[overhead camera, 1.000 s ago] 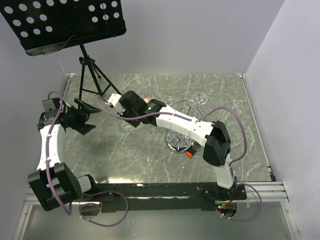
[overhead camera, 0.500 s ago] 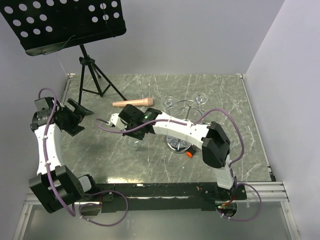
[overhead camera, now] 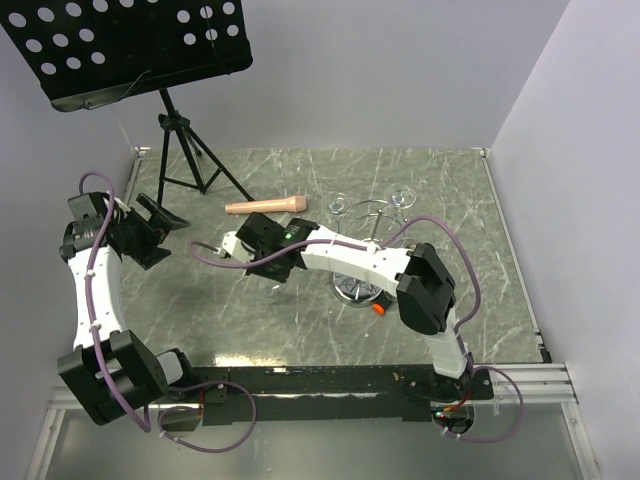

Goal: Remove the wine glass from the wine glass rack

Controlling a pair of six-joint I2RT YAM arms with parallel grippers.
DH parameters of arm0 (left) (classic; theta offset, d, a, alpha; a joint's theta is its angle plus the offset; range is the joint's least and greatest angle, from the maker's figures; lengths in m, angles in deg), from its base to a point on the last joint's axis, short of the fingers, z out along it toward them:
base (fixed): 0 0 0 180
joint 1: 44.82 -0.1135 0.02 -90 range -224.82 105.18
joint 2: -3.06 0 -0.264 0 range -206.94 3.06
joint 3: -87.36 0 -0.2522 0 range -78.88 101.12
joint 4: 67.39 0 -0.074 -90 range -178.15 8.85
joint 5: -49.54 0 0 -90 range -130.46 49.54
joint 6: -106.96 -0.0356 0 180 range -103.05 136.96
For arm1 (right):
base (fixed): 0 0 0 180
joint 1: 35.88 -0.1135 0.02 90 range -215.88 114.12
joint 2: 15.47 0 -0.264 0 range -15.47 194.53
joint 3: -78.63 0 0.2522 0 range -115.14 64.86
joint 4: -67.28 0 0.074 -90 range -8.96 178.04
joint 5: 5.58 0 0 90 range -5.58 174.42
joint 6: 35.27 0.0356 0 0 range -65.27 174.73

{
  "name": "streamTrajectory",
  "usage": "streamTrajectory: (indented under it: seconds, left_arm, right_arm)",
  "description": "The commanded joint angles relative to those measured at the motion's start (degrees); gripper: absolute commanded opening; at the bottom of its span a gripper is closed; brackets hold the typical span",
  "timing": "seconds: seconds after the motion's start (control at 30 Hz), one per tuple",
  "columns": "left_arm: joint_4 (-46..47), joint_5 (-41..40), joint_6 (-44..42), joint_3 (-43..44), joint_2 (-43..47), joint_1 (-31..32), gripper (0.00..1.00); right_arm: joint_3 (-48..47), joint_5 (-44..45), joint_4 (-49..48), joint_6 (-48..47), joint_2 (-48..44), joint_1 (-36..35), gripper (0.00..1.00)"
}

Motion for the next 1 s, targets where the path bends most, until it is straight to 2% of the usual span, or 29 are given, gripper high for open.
streamTrajectory:
  seconds: [0.0, 0.1, 0.2, 0.33, 0.4, 0.53, 0.67, 0.73, 0.83, 0.97]
  left_arm:
    - [1.43, 1.91, -1.15, 0.9, 0.47, -0.23, 0.98]
    - [1.86, 2.88, -1.42, 0.55, 0.47, -0.23, 0.99]
    - [2.39, 4.19, -2.99, 0.2, 0.2, -0.23, 0.99]
    - [2.66, 5.69, -10.62, 1.24, -0.5, -0.06, 0.99]
    - [1.0, 6.22, -15.02, 3.17, -1.03, 0.12, 0.99]
    - [-4.71, 8.94, -24.77, 6.87, -1.91, 2.66, 0.98]
    - [-8.68, 10.7, -38.47, 8.11, 0.19, 11.87, 0.98]
    - [-7.2, 8.61, -41.91, 6.79, 2.82, 18.19, 1.0]
    - [-5.87, 2.2, -45.27, 5.21, 5.64, 30.23, 1.0]
    - [-4.73, -9.58, -44.31, 4.68, 3.38, 43.6, 0.95]
  right_arm:
    - [-1.47, 1.05, -1.08, -0.54, 0.34, 0.06, 0.12]
    - [-1.39, 1.66, -1.7, -0.54, 0.16, 0.15, 0.36]
    - [-1.21, 2.1, -2.23, -0.72, -0.45, 0.24, 0.46]
    - [-2.61, 2.54, -2.66, -1.86, -3.0, 0.32, 0.65]
    - [-4.28, 2.72, -2.41, -2.21, -5.37, 0.41, 0.71]
    - [-8.41, 1.93, 0.23, -1.51, -9.84, 0.76, 0.74]
    - [-6.4, 0.52, -0.73, -1.07, -17.84, 2.43, 0.75]
    - [-5.35, 0.87, -0.99, -0.98, -21.62, 3.75, 0.75]
    - [-2.89, 2.36, -2.31, -1.59, -26.98, 6.99, 0.75]
    - [-1.21, 7.18, -3.89, -4.49, -32.7, 13.23, 0.74]
